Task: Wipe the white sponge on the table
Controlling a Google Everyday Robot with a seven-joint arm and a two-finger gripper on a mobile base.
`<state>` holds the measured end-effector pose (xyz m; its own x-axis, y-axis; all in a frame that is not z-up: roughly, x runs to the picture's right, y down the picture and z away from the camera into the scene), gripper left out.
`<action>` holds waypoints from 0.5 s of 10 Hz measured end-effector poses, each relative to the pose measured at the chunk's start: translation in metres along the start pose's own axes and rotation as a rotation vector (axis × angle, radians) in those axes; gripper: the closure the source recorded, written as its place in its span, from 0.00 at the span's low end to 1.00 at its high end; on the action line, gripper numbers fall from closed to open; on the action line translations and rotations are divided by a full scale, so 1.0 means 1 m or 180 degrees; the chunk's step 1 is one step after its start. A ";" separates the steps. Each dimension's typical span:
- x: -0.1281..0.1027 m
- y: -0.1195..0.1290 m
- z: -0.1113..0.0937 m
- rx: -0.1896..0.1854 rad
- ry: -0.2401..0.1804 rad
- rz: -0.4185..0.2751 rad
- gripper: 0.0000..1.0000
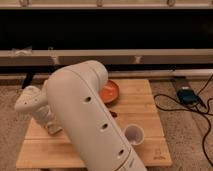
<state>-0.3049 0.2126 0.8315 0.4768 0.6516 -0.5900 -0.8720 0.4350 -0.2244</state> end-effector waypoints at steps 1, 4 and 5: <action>0.004 0.002 0.001 -0.0002 0.0023 -0.0015 1.00; 0.008 0.001 0.000 0.0017 0.0051 -0.0021 1.00; 0.008 0.000 0.000 0.0017 0.0052 -0.0020 1.00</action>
<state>-0.3012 0.2183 0.8268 0.4805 0.6386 -0.6010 -0.8683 0.4425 -0.2241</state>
